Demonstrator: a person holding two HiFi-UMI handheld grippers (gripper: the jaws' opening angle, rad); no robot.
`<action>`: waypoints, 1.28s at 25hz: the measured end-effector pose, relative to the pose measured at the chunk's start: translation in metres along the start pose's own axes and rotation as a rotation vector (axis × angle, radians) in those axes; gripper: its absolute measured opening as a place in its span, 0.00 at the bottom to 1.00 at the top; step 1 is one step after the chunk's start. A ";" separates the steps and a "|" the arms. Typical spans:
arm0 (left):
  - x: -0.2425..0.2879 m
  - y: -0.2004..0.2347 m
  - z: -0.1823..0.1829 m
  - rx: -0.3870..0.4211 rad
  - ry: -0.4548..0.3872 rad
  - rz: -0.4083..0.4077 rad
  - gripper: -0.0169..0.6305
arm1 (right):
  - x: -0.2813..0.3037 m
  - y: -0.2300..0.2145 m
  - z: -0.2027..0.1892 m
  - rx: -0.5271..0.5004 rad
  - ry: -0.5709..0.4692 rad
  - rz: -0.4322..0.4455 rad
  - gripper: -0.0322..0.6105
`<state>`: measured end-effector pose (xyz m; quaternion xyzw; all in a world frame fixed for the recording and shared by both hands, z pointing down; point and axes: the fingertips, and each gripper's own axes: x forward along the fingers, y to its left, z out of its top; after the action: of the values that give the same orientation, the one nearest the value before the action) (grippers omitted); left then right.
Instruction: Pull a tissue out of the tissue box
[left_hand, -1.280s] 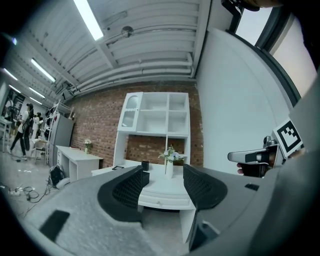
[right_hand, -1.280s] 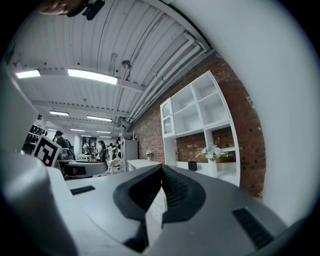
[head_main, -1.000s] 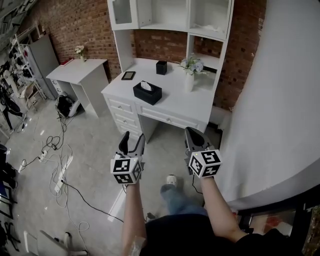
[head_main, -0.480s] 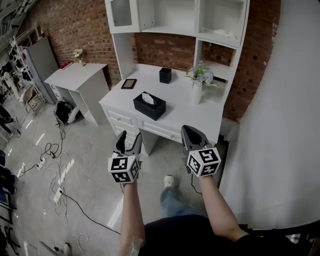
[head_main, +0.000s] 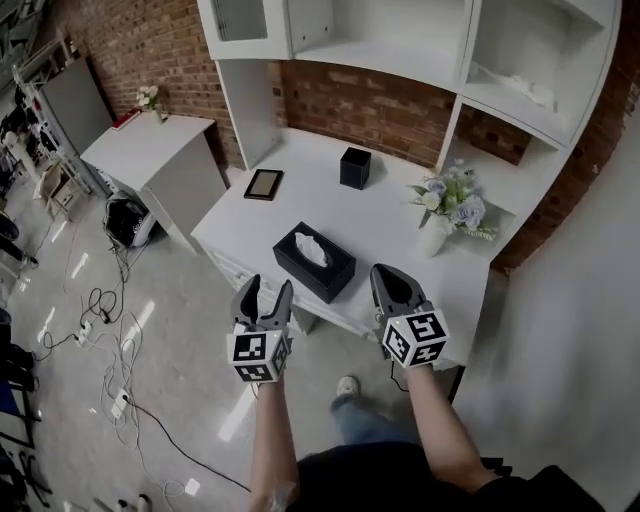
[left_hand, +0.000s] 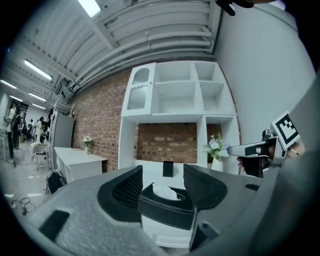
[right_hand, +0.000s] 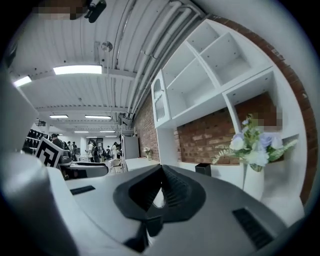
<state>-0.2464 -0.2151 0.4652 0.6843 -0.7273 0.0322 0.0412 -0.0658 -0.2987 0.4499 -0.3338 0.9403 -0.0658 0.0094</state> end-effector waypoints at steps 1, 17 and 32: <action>0.015 0.006 -0.002 0.006 0.003 0.001 0.37 | 0.018 -0.005 -0.002 -0.002 0.010 0.012 0.05; 0.133 0.045 -0.013 0.021 0.066 -0.070 0.37 | 0.143 -0.038 -0.020 0.005 0.108 0.059 0.05; 0.200 0.020 -0.015 0.336 0.253 -0.494 0.37 | 0.154 -0.057 -0.022 -0.026 0.150 0.012 0.05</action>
<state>-0.2784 -0.4108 0.5008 0.8279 -0.5129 0.2259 0.0241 -0.1511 -0.4369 0.4832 -0.3224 0.9411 -0.0784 -0.0650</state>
